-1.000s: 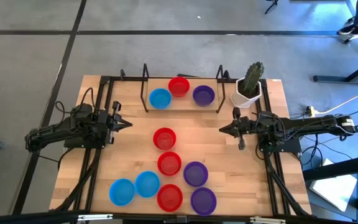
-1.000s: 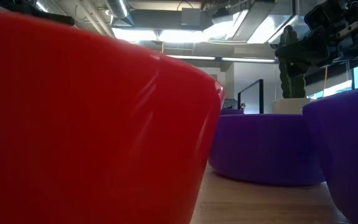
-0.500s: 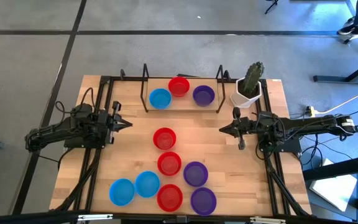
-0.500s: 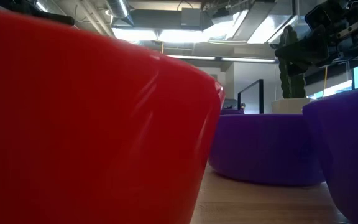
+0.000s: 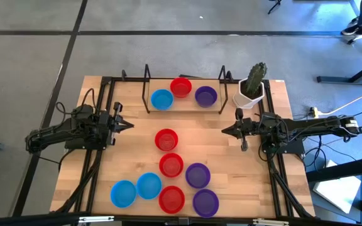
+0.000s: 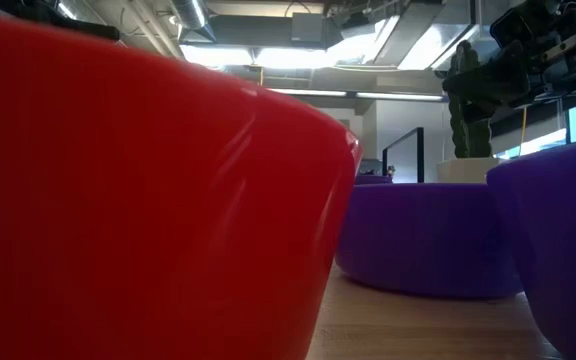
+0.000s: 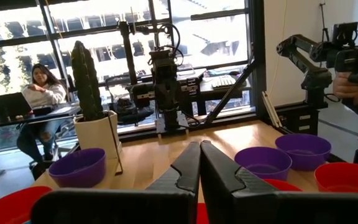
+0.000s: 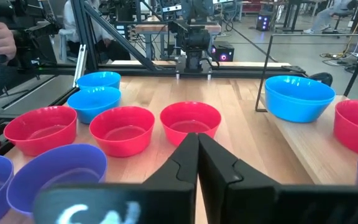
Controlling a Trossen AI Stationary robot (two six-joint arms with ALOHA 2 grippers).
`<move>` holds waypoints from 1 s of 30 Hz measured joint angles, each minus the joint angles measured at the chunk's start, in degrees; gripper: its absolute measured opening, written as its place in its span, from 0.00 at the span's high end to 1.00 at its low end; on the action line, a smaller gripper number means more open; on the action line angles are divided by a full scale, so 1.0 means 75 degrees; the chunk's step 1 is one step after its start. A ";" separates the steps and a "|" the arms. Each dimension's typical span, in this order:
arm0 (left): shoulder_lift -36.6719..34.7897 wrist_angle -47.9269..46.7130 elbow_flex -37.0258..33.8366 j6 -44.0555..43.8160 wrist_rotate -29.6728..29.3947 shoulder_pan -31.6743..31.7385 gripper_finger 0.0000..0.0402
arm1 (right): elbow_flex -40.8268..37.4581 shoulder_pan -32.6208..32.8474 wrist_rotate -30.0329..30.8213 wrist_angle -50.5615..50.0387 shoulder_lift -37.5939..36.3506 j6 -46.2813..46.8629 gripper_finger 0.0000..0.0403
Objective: Pick & Place Mini bowls
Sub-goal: Stack the red bowl on top of the red bowl on the shelf
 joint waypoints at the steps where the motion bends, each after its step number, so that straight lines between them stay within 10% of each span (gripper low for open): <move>1: 0.0000 -0.0001 0.0000 -0.0001 0.0000 0.0000 0.98 | 0.0000 -0.0002 0.0001 0.0000 0.0000 0.0000 0.98; 30: 0.0000 -0.0001 0.0001 -0.0003 -0.0001 0.0001 0.99 | 0.0000 -0.0001 0.0001 0.0000 0.0000 0.0015 0.98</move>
